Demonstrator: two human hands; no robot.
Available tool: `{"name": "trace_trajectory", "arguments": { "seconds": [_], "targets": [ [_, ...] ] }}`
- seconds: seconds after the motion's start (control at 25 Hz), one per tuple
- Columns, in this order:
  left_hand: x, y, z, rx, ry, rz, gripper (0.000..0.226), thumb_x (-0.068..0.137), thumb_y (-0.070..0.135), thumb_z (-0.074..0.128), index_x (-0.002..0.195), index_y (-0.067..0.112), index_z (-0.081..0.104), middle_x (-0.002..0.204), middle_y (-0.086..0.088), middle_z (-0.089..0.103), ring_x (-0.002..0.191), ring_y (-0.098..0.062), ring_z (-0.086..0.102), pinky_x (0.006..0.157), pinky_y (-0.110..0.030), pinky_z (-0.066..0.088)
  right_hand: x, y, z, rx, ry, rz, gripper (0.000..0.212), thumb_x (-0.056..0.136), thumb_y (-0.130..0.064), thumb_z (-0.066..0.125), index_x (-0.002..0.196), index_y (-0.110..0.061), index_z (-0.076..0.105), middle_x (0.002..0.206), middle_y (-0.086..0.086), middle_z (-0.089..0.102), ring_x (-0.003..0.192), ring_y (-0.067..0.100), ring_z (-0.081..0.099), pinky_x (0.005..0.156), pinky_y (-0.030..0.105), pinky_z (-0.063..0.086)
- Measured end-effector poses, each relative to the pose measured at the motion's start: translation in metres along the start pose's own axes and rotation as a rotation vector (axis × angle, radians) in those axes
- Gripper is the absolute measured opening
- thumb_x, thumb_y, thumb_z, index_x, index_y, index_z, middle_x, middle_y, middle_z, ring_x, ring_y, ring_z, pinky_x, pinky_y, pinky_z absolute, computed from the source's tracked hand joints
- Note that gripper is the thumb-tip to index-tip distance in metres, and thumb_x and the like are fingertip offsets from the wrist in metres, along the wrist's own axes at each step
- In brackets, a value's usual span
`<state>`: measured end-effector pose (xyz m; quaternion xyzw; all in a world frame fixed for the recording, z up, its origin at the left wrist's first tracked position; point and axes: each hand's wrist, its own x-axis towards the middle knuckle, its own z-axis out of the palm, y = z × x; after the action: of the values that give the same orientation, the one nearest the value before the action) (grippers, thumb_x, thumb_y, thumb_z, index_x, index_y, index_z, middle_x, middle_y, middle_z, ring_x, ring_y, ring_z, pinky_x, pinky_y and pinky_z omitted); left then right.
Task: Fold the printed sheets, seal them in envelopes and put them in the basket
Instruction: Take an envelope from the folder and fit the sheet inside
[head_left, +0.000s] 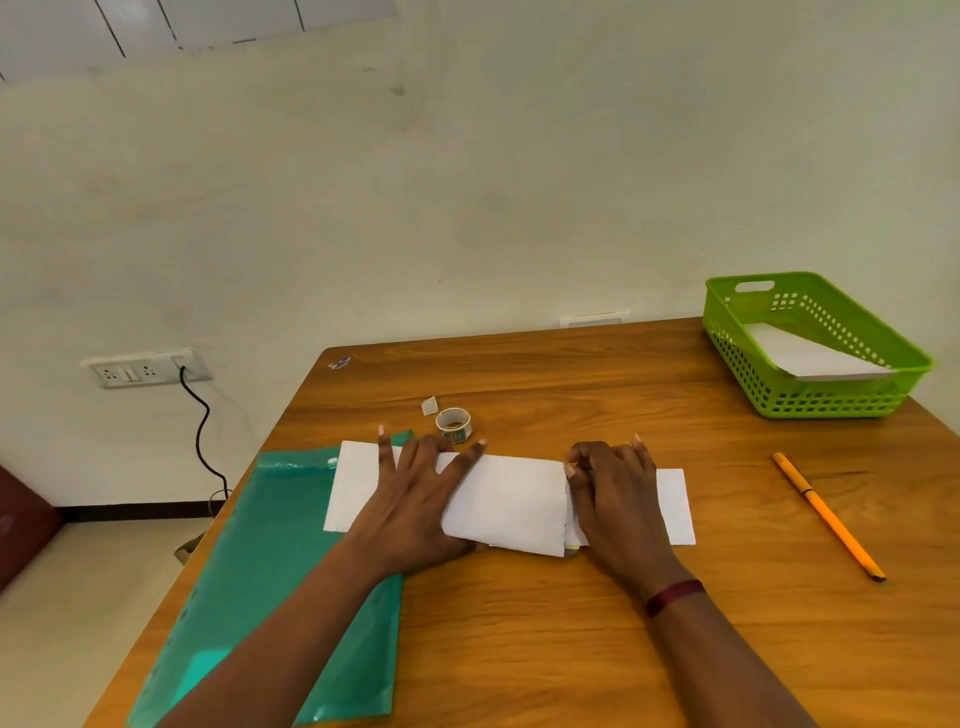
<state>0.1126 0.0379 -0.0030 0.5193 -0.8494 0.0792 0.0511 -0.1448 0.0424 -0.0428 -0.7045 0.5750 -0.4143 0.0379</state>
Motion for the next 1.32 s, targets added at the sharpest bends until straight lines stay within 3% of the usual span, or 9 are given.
{"name": "trace_trajectory", "arguments": {
  "seconds": [0.32, 0.4, 0.48, 0.64, 0.76, 0.88, 1.04, 1.12, 1.32],
  "targets": [
    [0.003, 0.009, 0.002, -0.042, 0.037, -0.103, 0.104, 0.066, 0.088, 0.047, 0.151, 0.041, 0.011, 0.147, -0.006, 0.033, 0.14, -0.028, 0.025, 0.114, -0.061, -0.018, 0.001, 0.002, -0.003, 0.076, 0.114, 0.05, 0.019, 0.094, -0.01, 0.058, 0.112, -0.018, 0.056, 0.106, 0.0, 0.064, 0.103, 0.016, 0.058, 0.116, 0.044, 0.025],
    [0.003, 0.014, 0.002, -0.012, 0.034, -0.08, 0.106, 0.066, 0.089, 0.046, 0.152, 0.041, 0.006, 0.149, -0.007, 0.031, 0.142, -0.029, 0.024, 0.113, -0.061, -0.02, 0.002, -0.001, -0.006, 0.134, 0.141, 0.089, 0.023, 0.092, -0.008, 0.061, 0.113, -0.015, 0.058, 0.106, 0.002, 0.064, 0.101, 0.013, 0.055, 0.106, 0.042, 0.039],
    [0.003, 0.019, 0.003, 0.014, 0.034, -0.053, 0.106, 0.067, 0.088, 0.046, 0.152, 0.042, 0.004, 0.151, -0.008, 0.031, 0.142, -0.03, 0.024, 0.112, -0.062, -0.02, 0.002, -0.004, -0.008, 0.216, 0.138, 0.102, 0.028, 0.09, -0.003, 0.063, 0.115, -0.015, 0.058, 0.11, 0.001, 0.061, 0.099, 0.009, 0.053, 0.089, 0.03, 0.049],
    [0.006, 0.028, 0.003, 0.003, 0.022, -0.07, 0.106, 0.067, 0.087, 0.045, 0.152, 0.042, 0.001, 0.153, -0.005, 0.027, 0.143, -0.026, 0.02, 0.112, -0.062, -0.021, 0.003, -0.005, -0.007, 0.257, 0.169, 0.043, 0.029, 0.089, 0.007, 0.058, 0.112, -0.01, 0.059, 0.113, 0.006, 0.06, 0.1, 0.011, 0.055, 0.082, 0.024, 0.05],
    [0.005, 0.029, 0.003, -0.024, 0.032, -0.105, 0.107, 0.066, 0.085, 0.048, 0.153, 0.041, 0.003, 0.152, -0.006, 0.026, 0.143, -0.026, 0.019, 0.112, -0.062, -0.019, 0.004, -0.003, -0.014, 0.143, 0.37, 0.024, 0.024, 0.085, 0.01, 0.061, 0.103, -0.006, 0.063, 0.103, 0.009, 0.063, 0.095, 0.01, 0.054, 0.081, 0.019, 0.045],
    [0.002, 0.022, 0.001, -0.054, 0.049, -0.156, 0.107, 0.065, 0.084, 0.048, 0.153, 0.04, 0.005, 0.149, -0.005, 0.027, 0.142, -0.026, 0.021, 0.114, -0.062, -0.016, 0.008, 0.007, -0.022, 0.072, 0.56, 0.276, 0.021, 0.085, 0.003, 0.063, 0.103, -0.007, 0.067, 0.105, 0.01, 0.067, 0.096, 0.022, 0.062, 0.078, 0.027, 0.047],
    [-0.002, 0.012, 0.005, -0.123, 0.107, -0.221, 0.105, 0.065, 0.083, 0.048, 0.153, 0.039, 0.011, 0.142, -0.006, 0.035, 0.138, -0.026, 0.029, 0.114, -0.065, -0.01, 0.016, 0.013, -0.025, 0.557, 0.521, 0.782, 0.025, 0.089, -0.012, 0.065, 0.115, -0.014, 0.067, 0.11, 0.001, 0.066, 0.096, 0.012, 0.061, 0.082, 0.025, 0.047],
    [-0.003, 0.011, 0.006, -0.127, 0.107, -0.23, 0.105, 0.065, 0.083, 0.048, 0.153, 0.04, 0.01, 0.142, -0.007, 0.035, 0.138, -0.026, 0.029, 0.114, -0.066, -0.011, 0.018, 0.012, -0.025, 0.717, 0.5, 0.847, 0.022, 0.089, -0.017, 0.069, 0.111, -0.018, 0.066, 0.098, -0.002, 0.066, 0.084, 0.005, 0.059, 0.072, 0.022, 0.047],
    [-0.001, 0.017, 0.001, -0.109, 0.076, -0.239, 0.105, 0.066, 0.084, 0.043, 0.153, 0.041, 0.002, 0.145, -0.008, 0.029, 0.14, -0.027, 0.024, 0.113, -0.064, -0.016, 0.015, 0.006, -0.022, 0.959, 0.419, 0.85, 0.016, 0.084, -0.011, 0.074, 0.097, -0.016, 0.065, 0.086, 0.002, 0.067, 0.082, 0.014, 0.062, 0.063, 0.025, 0.05]
  ]
}}
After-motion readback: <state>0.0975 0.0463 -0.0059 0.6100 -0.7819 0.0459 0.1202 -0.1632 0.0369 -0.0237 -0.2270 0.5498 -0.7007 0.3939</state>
